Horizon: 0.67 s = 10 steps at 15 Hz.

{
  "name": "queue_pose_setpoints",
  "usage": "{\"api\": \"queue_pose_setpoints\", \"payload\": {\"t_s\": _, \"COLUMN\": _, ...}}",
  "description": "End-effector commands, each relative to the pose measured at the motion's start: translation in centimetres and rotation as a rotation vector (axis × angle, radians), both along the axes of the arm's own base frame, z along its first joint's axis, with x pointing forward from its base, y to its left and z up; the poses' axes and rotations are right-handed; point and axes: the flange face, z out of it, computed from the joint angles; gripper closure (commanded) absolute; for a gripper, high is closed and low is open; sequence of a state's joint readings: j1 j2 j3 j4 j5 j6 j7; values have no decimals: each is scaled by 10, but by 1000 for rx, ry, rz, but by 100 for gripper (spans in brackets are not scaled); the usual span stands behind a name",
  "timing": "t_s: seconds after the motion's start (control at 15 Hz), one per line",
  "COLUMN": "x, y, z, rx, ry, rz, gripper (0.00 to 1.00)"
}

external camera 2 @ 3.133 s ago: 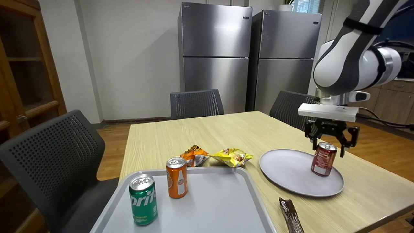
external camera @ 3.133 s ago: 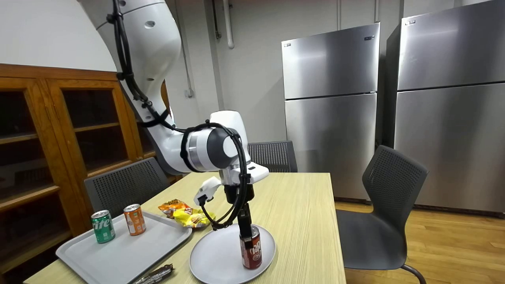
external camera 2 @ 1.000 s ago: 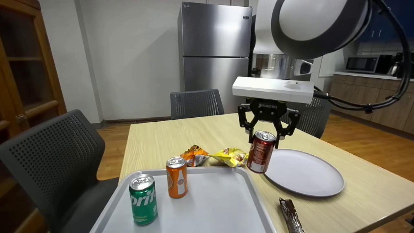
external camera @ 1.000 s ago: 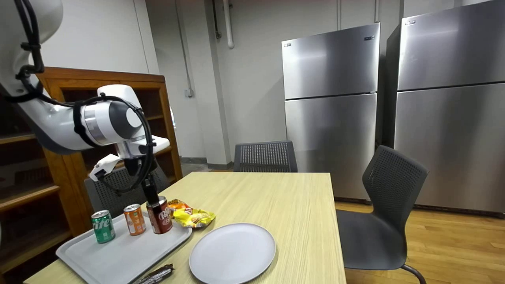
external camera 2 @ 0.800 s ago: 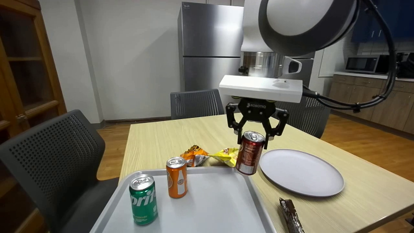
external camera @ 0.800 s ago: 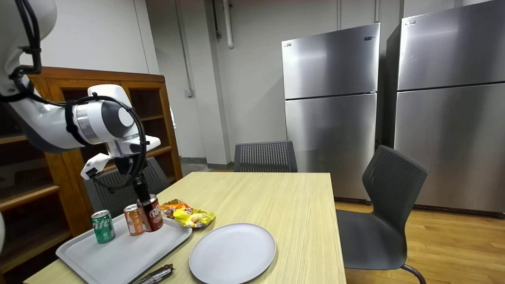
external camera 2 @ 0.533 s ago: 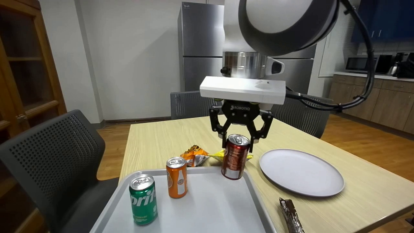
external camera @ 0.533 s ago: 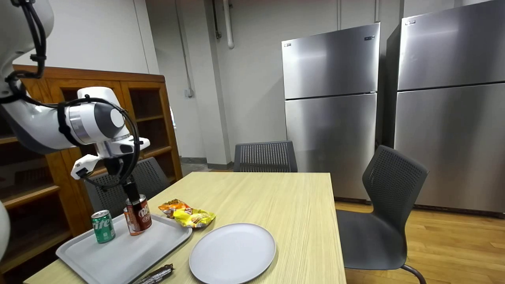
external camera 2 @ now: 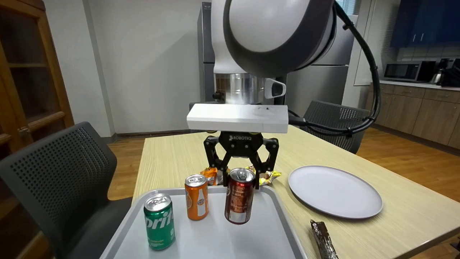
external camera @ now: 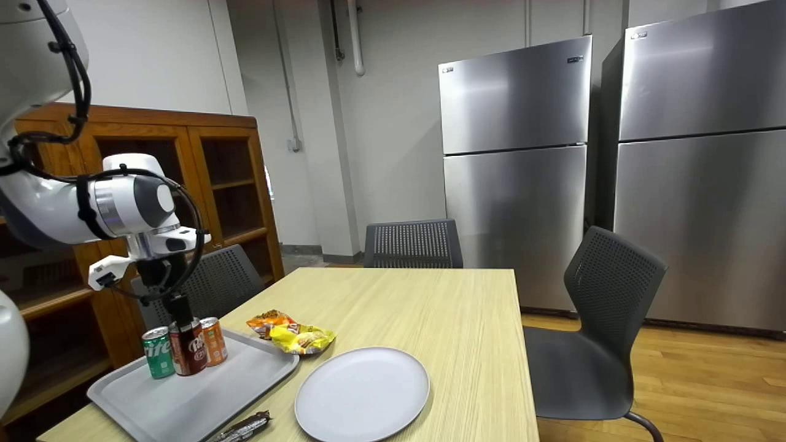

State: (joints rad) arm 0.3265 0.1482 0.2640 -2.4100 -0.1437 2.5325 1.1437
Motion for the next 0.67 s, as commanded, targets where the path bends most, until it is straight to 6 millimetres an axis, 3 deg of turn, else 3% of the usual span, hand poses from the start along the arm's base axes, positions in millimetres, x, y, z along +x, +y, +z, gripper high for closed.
{"api": "queue_pose_setpoints", "payload": {"t_s": 0.0, "x": 5, "y": 14, "z": -5, "rx": -11, "ry": 49, "rz": 36, "gripper": 60}}
{"api": "queue_pose_setpoints", "payload": {"t_s": 0.6, "x": 19, "y": 6, "z": -37, "rx": -36, "ry": 72, "rz": -24, "gripper": 60}}
